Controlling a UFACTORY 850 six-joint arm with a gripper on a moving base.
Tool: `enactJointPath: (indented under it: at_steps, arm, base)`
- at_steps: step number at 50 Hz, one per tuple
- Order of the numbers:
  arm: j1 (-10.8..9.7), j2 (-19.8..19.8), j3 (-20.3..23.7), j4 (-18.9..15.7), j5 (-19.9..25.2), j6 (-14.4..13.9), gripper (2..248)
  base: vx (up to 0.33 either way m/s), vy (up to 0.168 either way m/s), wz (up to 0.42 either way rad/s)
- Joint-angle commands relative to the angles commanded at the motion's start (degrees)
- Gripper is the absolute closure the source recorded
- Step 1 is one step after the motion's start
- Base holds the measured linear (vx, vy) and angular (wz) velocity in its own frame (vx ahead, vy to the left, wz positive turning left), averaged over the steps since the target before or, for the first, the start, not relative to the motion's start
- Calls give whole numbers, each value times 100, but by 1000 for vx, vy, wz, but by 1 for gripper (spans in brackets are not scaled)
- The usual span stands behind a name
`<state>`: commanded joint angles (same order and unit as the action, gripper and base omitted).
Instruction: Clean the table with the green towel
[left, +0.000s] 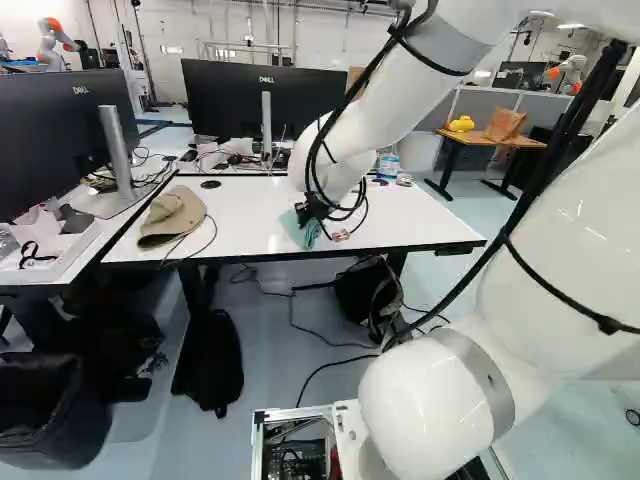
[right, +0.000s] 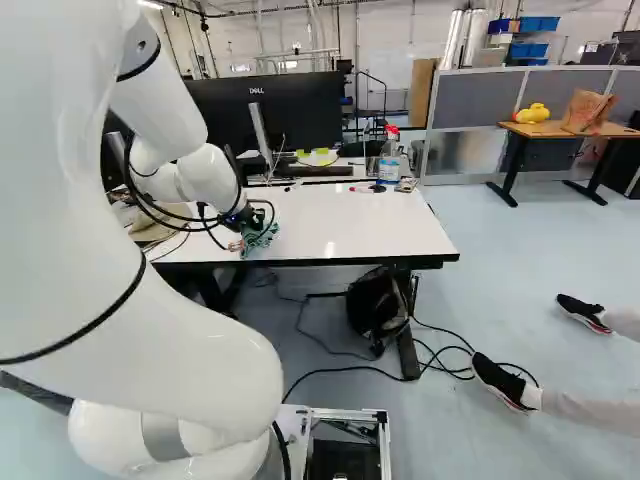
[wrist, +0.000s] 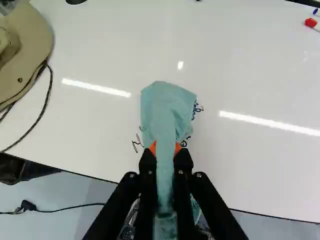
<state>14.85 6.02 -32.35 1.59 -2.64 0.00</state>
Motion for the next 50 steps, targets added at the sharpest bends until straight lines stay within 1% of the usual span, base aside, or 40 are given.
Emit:
enactJointPath:
  at_steps: [33, 50]
  arm:
    - [0, 0, 0, 0, -408, 0, 208]
    - [0, 0, 0, 0, -420, 0, 208]
  base:
    - [0, 0, 0]
    - [0, 0, 0]
